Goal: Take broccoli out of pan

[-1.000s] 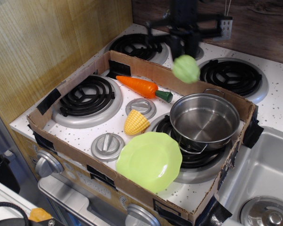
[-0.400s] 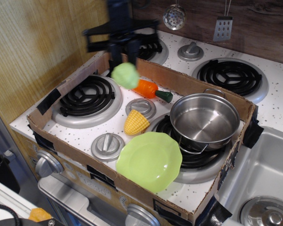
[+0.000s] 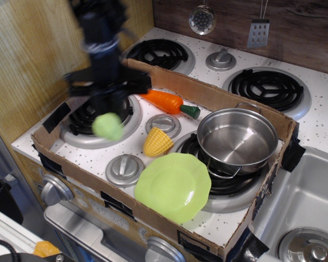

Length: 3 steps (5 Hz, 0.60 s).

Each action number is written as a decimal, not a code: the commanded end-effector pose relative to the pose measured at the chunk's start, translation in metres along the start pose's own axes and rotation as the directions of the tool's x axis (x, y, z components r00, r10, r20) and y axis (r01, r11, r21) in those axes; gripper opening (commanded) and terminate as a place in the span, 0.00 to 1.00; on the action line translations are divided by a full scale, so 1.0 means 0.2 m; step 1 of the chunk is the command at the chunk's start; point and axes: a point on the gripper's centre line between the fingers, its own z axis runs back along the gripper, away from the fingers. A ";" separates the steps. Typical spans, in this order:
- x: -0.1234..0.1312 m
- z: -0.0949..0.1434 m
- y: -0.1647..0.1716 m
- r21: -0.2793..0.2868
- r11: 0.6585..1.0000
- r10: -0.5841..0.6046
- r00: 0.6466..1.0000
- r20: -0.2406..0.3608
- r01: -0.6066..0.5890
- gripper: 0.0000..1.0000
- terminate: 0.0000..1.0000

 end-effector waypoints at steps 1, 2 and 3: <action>-0.03 -0.05 0.13 0.044 0.999 -0.006 0.983 0.184 -0.002 0.00 0.00; -0.02 -0.07 0.14 0.040 0.999 -0.025 0.979 0.202 0.017 1.00 0.00; 0.02 -0.04 0.13 0.047 0.998 -0.043 0.975 0.219 0.033 1.00 0.00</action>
